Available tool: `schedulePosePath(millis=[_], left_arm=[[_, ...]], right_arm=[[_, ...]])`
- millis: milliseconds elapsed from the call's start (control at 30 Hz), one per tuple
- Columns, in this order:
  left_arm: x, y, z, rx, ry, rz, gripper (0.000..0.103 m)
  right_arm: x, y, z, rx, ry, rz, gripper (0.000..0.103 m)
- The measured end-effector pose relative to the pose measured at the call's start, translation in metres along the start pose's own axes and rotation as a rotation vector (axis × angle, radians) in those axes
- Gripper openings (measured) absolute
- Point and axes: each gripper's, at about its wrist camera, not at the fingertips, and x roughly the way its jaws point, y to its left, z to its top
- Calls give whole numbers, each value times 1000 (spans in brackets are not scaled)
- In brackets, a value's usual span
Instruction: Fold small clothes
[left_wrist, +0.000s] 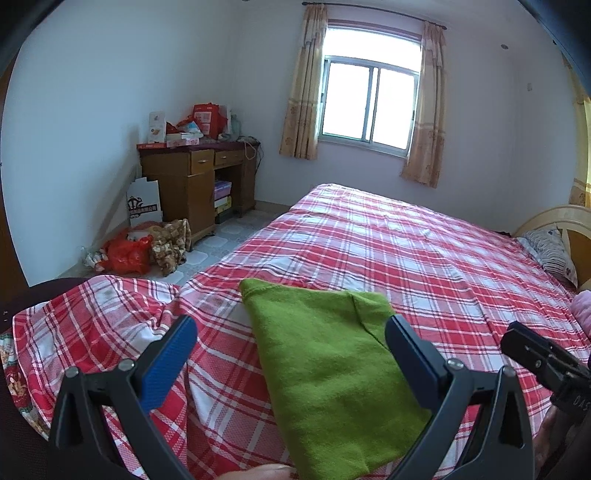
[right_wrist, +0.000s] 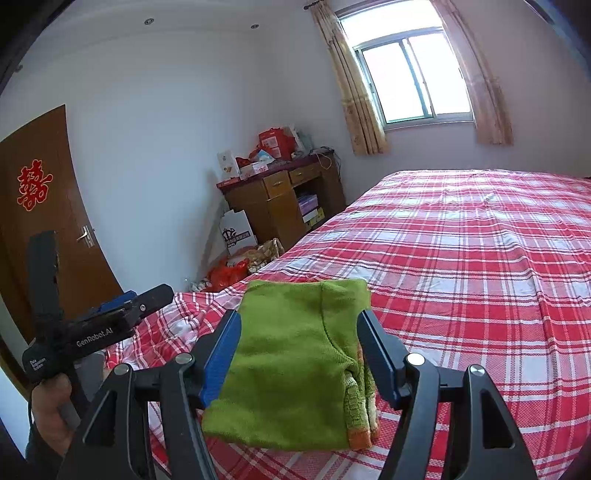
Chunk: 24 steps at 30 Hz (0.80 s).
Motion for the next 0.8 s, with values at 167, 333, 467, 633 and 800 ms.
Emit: schedulePosePath(millis=[167, 333, 467, 633, 800], left_arm=[[-4, 2, 2, -5, -12, 8, 103], [-4, 4, 4, -13, -13, 26, 103], [-8, 5, 5, -9, -44, 54, 103], [-9, 7, 5, -15, -61, 61, 103], [-12, 3, 5, 8, -75, 60, 103]], right_arm=[[1, 1, 0, -4, 3, 0, 66], [2, 3, -1, -7, 7, 1, 66], [3, 3, -2, -7, 12, 1, 66], [4, 2, -2, -6, 17, 3, 66], [3, 2, -3, -6, 18, 2, 66]])
